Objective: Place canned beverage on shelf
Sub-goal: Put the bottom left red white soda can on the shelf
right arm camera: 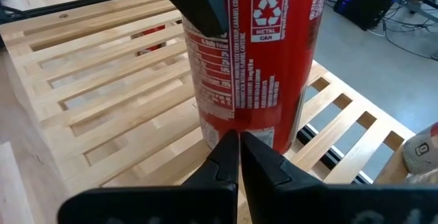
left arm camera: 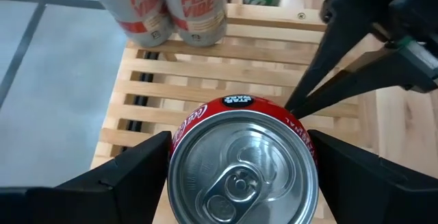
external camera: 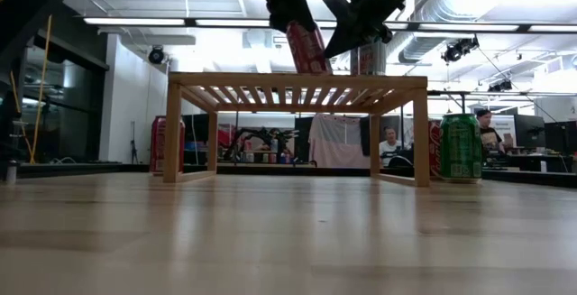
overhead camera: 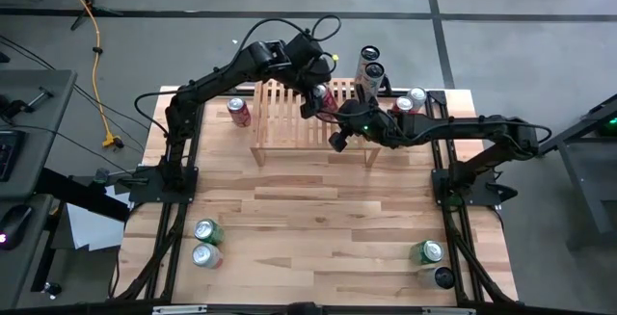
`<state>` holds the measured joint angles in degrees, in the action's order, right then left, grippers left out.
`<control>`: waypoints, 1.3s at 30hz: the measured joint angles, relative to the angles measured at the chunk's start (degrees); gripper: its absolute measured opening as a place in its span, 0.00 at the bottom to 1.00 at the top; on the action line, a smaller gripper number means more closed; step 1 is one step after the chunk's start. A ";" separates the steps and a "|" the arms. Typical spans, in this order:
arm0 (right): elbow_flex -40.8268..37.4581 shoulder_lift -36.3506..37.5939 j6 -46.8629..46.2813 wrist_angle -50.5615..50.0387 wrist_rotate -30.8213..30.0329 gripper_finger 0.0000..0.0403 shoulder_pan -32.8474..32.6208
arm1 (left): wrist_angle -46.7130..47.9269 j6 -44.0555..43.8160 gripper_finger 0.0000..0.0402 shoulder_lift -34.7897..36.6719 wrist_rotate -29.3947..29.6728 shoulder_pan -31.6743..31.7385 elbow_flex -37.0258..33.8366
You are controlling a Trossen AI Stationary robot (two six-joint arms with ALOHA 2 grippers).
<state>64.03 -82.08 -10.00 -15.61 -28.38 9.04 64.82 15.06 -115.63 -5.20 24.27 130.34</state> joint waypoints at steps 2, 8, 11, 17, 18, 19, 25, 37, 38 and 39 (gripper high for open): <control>0.00 0.00 0.02 -0.01 0.00 0.00 0.00 | 0.02 -0.64 0.79 0.00 1.82 -0.02 0.00; 0.00 -0.01 0.57 -1.98 0.00 0.00 0.00 | 0.02 -1.48 0.79 0.00 3.09 0.04 0.00; 0.00 -0.11 0.57 -2.32 0.02 0.00 0.00 | -0.10 -2.11 0.79 0.04 3.07 0.11 -0.39; 0.00 -0.11 0.55 -2.29 0.02 0.00 0.00 | -1.00 -2.44 0.79 0.11 2.78 0.11 -2.48; 0.00 -0.11 0.56 -2.30 0.02 0.00 0.00 | -1.47 -2.46 0.79 0.21 2.72 0.11 -3.06; 0.00 -0.11 0.60 -2.30 0.02 0.00 0.00 | -1.71 -2.48 0.79 0.31 2.72 0.11 -3.42; 0.00 -0.11 1.05 -2.34 0.04 0.00 0.09 | -3.39 -2.94 0.81 0.34 2.62 0.03 -4.22; 0.00 -0.11 2.90 -2.37 0.07 0.00 0.09 | -4.26 -2.90 0.99 0.05 2.92 -0.07 -4.46; 0.00 -0.11 2.99 -2.37 0.07 0.00 0.09 | -4.25 -2.90 0.99 0.13 2.92 -0.07 -4.46; 0.00 -0.11 2.99 -2.37 0.07 0.00 0.09 | -4.16 -2.89 0.99 0.15 2.92 -0.07 -4.46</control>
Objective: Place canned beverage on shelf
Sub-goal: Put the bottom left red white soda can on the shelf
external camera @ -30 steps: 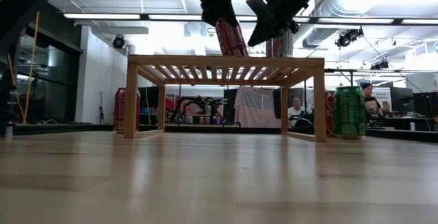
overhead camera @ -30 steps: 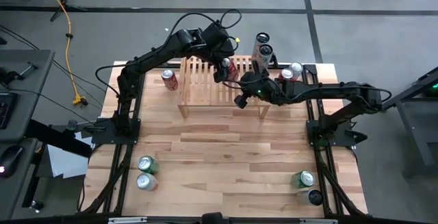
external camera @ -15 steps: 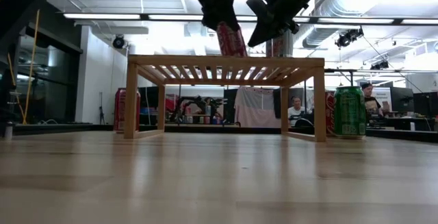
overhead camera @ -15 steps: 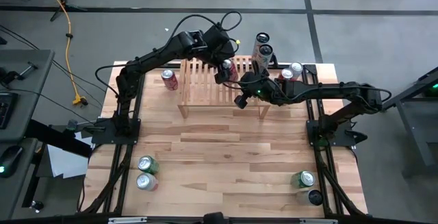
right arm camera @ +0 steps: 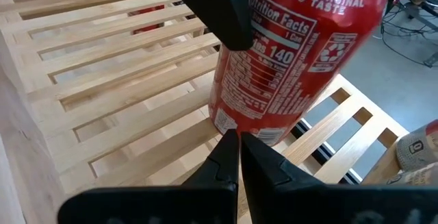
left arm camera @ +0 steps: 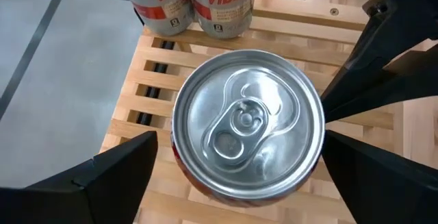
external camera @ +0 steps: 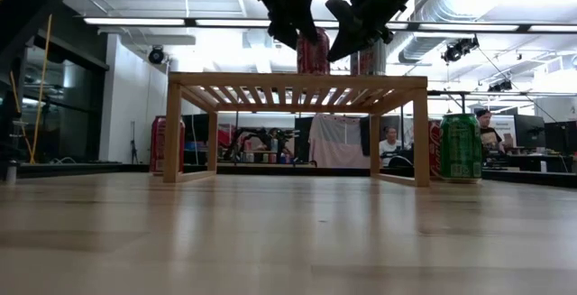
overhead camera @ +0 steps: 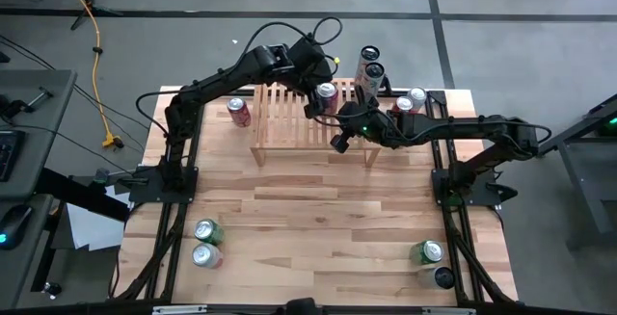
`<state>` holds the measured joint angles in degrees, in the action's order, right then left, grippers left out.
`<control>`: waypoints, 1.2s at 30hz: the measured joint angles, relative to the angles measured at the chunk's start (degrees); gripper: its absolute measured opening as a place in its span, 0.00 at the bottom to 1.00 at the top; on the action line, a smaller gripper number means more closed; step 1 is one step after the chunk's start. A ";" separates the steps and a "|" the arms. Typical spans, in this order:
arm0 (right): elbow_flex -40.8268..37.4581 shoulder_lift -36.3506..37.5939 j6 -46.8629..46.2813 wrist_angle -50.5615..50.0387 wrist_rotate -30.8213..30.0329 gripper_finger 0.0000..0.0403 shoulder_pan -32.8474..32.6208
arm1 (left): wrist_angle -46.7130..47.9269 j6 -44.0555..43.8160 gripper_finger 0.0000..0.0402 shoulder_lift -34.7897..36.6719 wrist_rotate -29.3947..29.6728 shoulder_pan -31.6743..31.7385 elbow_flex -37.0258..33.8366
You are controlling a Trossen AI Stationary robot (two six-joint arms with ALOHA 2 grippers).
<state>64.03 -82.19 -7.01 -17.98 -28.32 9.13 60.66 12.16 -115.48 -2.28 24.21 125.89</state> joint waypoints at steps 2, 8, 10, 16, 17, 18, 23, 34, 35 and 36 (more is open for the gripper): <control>0.00 0.00 0.00 0.00 0.03 0.00 0.00 | -0.03 0.35 0.99 0.28 0.00 0.00 0.00; 0.00 0.38 0.00 -0.25 0.44 0.00 0.00 | 1.51 1.38 1.00 3.46 1.07 0.55 0.04; 0.00 0.98 -0.08 -0.84 1.36 0.00 0.00 | 1.70 0.17 1.00 4.76 2.74 0.65 0.03; -0.02 4.21 -0.83 -2.91 3.37 0.00 -0.23 | 2.66 -4.58 1.00 9.52 4.28 1.17 0.15; -0.02 5.09 -1.23 -3.13 3.75 0.00 -0.35 | 2.66 -5.10 1.00 10.23 4.18 1.17 0.15; -0.02 5.98 -1.81 -3.76 3.99 0.00 -0.51 | 2.60 -5.67 1.00 11.06 3.52 1.14 0.14; -0.02 11.05 -3.60 -4.14 6.54 0.00 -1.91 | 1.94 -6.12 1.00 15.16 -1.09 -0.13 -1.25; -0.02 16.31 -10.69 -2.63 12.87 0.00 -2.93 | -24.05 -13.32 0.99 37.25 -1.32 -2.29 -38.72; -0.02 16.18 -10.75 -2.12 13.64 0.00 -2.93 | -26.95 -15.24 0.99 39.84 -0.65 -2.27 -42.66; -0.02 15.81 -10.73 -1.09 14.40 0.00 -2.93 | -29.65 -17.31 0.99 42.26 -0.04 -2.26 -46.05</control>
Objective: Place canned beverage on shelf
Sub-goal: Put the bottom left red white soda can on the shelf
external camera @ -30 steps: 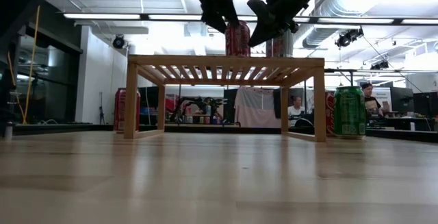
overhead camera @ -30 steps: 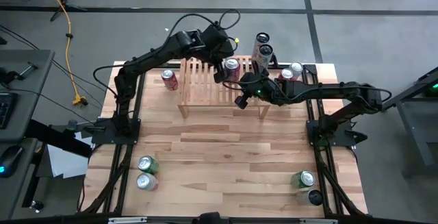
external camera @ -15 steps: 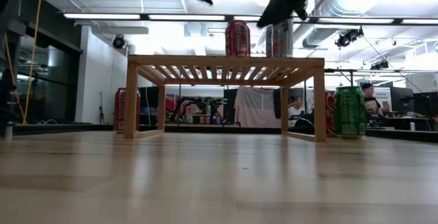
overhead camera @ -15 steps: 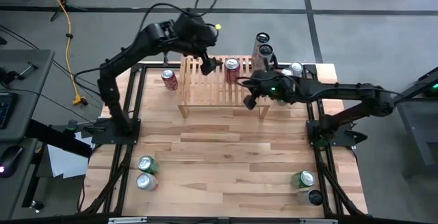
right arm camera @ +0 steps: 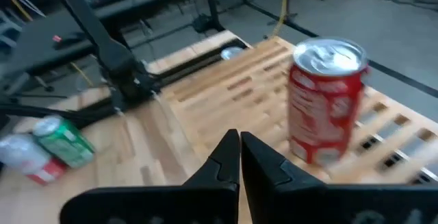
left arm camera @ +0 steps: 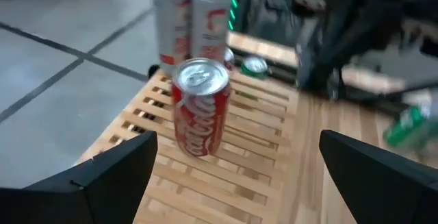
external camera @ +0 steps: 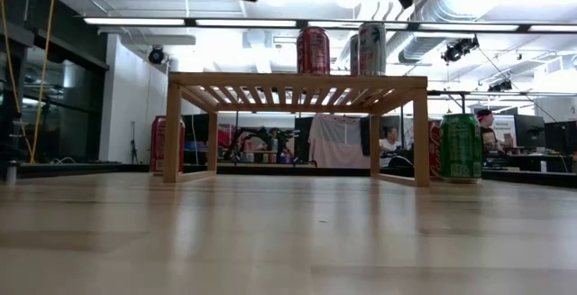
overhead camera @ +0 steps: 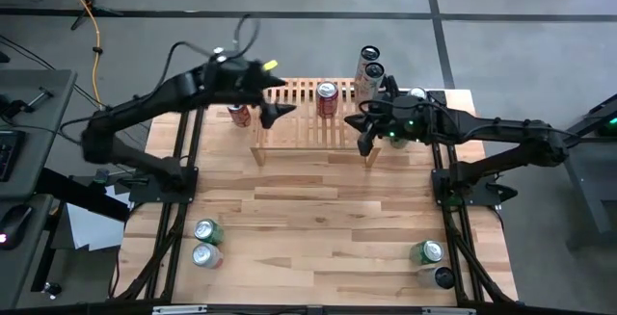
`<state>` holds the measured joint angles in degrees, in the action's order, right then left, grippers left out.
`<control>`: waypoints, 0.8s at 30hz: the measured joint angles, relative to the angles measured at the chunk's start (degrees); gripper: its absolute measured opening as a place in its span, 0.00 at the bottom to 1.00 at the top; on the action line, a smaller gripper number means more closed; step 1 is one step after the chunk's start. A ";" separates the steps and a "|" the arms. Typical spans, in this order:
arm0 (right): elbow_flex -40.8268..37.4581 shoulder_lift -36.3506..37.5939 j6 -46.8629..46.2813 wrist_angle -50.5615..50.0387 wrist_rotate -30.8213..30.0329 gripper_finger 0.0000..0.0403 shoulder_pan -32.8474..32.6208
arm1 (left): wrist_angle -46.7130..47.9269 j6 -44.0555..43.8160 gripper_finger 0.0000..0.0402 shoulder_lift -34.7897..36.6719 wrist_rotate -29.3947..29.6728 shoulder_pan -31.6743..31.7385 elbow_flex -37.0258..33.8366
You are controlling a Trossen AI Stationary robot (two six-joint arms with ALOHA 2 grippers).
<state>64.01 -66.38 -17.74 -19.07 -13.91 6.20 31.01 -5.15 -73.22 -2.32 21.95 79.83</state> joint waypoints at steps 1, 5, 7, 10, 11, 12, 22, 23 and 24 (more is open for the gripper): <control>0.00 -0.45 0.02 0.88 1.04 0.00 0.00 | -2.26 -1.85 0.99 2.40 0.76 0.00 -3.04; 0.00 -2.88 0.25 3.16 3.72 0.00 0.00 | -5.59 -5.87 0.99 9.55 4.34 -0.01 -11.00; 0.00 -4.22 1.56 3.61 3.86 0.00 0.00 | -5.50 -6.53 0.99 11.71 6.27 0.00 -13.14; 0.00 -5.75 2.38 3.40 3.87 0.00 0.00 | -5.44 -6.75 0.99 13.34 7.27 0.16 -14.94; 0.00 -6.02 2.42 3.46 3.87 0.00 0.00 | -5.49 -6.77 0.99 13.35 7.27 0.16 -15.19; 0.00 -6.12 2.51 3.51 3.78 0.00 0.00 | -5.55 -6.77 0.99 13.21 7.27 0.16 -15.34; 0.00 -2.67 2.76 1.75 -0.22 0.00 0.00 | -13.61 -3.82 0.88 3.19 7.67 -4.27 -15.32; 0.00 -1.95 2.78 0.92 -1.05 0.00 0.00 | -15.86 -3.76 0.83 1.71 8.19 -4.90 -15.30; 0.00 -1.08 2.78 0.29 -1.83 0.00 0.00 | -18.28 -3.79 0.77 0.16 8.88 -5.41 -15.30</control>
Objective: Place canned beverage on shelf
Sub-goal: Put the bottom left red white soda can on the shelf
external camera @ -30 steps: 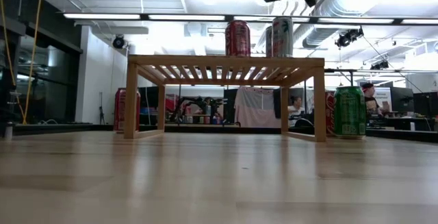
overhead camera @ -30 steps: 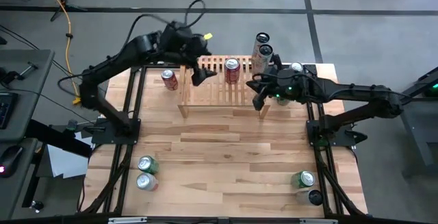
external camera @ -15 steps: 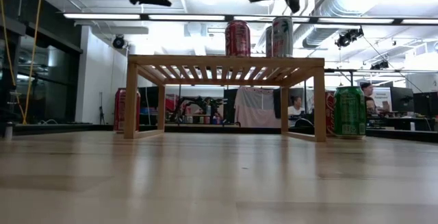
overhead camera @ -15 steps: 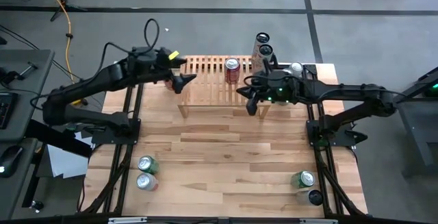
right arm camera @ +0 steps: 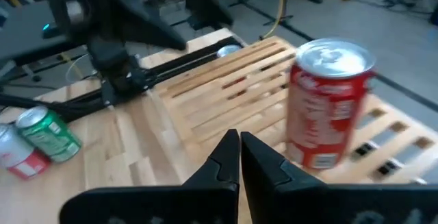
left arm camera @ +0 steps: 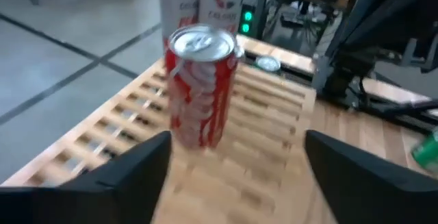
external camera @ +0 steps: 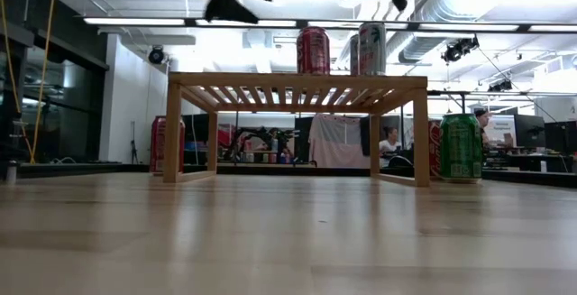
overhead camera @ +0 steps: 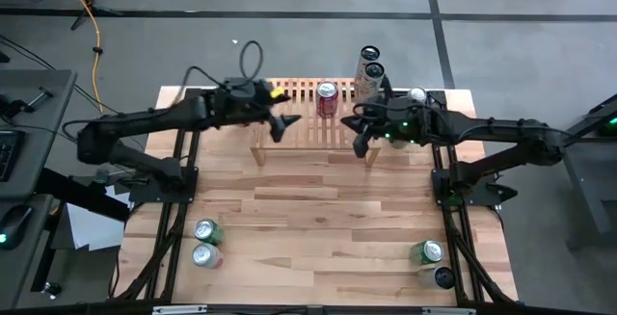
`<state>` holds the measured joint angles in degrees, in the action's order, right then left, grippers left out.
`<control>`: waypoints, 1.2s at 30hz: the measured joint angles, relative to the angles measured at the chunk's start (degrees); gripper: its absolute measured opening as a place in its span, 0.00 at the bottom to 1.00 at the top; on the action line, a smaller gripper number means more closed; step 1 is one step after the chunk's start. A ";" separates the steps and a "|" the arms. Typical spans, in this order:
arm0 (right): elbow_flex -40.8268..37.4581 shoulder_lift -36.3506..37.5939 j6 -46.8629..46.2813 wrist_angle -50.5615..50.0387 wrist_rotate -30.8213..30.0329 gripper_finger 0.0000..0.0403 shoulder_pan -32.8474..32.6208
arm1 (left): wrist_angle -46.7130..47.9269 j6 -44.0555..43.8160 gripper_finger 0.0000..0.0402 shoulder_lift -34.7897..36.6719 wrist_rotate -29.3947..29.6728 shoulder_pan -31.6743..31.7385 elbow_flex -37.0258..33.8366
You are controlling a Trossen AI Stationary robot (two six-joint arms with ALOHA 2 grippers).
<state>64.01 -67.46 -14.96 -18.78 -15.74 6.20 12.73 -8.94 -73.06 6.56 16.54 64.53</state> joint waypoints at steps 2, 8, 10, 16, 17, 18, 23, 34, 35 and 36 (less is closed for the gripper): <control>0.00 1.73 -0.20 -1.76 -1.72 0.00 0.00 | -3.06 -0.98 0.61 -3.12 1.51 -0.51 0.00; 0.00 5.85 -2.07 -6.20 -4.89 0.00 0.01 | -10.20 -2.94 0.05 -10.67 0.38 0.12 -0.02; 0.00 6.65 -2.62 -7.19 -5.51 0.00 0.02 | -11.69 -2.90 0.05 -12.38 -1.38 0.53 0.00; 0.00 7.25 -2.68 -8.58 -5.80 0.00 0.00 | -14.93 -0.40 0.01 -16.16 -4.47 2.19 0.00; 0.00 7.25 -2.60 -8.81 -5.80 0.00 0.00 | -15.26 -0.36 0.01 -16.57 -5.01 2.37 0.00; 0.00 7.25 -2.60 -8.86 -5.80 0.00 0.01 | -15.30 0.00 0.00 -16.89 -5.35 2.59 0.00; 0.00 7.25 -2.60 -8.86 -5.80 0.00 0.01 | -16.07 1.54 0.00 -18.62 -6.14 3.39 0.00; 0.00 7.23 -2.75 -8.86 -5.79 0.00 0.00 | -20.59 1.59 0.00 -22.80 -7.94 3.87 0.02; 0.00 7.23 -2.75 -8.86 -5.79 0.00 0.00 | -20.90 1.58 0.00 -23.03 -7.97 3.87 0.02; 0.00 7.23 -2.76 -8.86 -5.78 0.00 0.00 | -20.90 1.56 0.00 -23.10 -7.95 3.90 0.02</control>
<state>64.01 -60.23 -17.72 -27.64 -21.52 6.20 -8.17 -7.37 -96.16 -1.39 20.44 64.55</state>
